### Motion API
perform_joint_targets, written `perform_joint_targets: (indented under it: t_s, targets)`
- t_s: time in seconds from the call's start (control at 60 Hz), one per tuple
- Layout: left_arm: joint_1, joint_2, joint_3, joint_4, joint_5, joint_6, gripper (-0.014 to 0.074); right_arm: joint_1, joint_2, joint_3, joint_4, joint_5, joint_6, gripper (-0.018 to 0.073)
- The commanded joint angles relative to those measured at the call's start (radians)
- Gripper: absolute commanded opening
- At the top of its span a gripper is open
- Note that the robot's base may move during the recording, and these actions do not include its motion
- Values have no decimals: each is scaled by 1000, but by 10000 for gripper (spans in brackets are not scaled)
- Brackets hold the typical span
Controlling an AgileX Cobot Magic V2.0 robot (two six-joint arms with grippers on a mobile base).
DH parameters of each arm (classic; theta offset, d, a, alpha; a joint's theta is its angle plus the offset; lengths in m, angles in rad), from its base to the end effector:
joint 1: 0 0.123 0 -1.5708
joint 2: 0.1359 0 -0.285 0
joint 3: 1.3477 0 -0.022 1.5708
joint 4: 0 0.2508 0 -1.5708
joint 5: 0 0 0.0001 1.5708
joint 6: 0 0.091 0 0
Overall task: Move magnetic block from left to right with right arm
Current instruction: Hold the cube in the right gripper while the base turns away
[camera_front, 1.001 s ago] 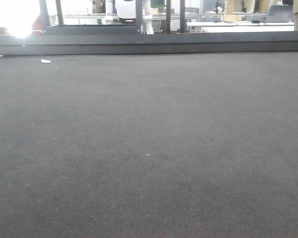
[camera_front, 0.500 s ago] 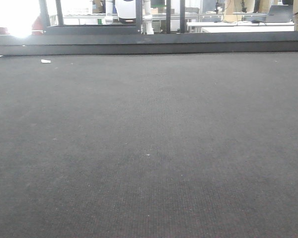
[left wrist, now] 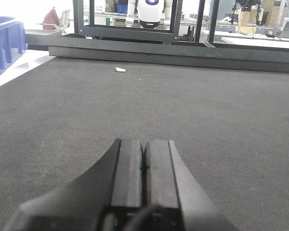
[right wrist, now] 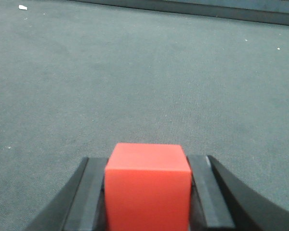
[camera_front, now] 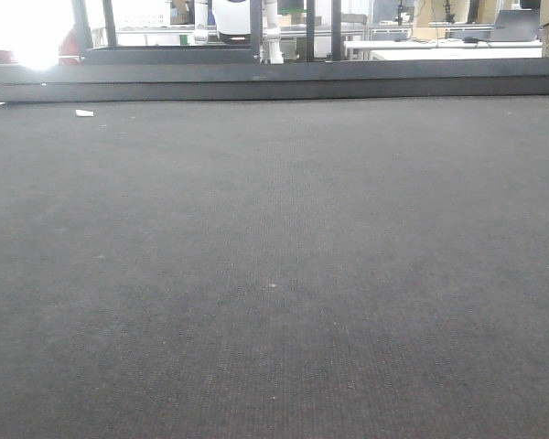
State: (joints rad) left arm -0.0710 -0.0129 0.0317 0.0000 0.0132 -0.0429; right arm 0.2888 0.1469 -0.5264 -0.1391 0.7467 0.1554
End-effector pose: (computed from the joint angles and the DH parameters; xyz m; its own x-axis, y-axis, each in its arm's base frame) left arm 0.0566 -0.0040 0.2020 0.0519 -0.0467 -0.9976 0.0732 0.9964 -0.0428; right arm 0.0289 -0.0004 0.3103 -0.2705 -0.0253 -0.9624 -0.1826 0.9829 0.0254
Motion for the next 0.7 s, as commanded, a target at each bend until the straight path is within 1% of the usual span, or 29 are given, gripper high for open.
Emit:
perform_joint_targets:
  t_s: [0.0,0.684]
  targets:
    - [-7,-14,9,0,-90,-4,-116,-4,12,-27,-10,-92,-12,161]
    - [-7,-14,9,0,-90,-4,-116,-4,12,-27,-10,-91,-12,161]
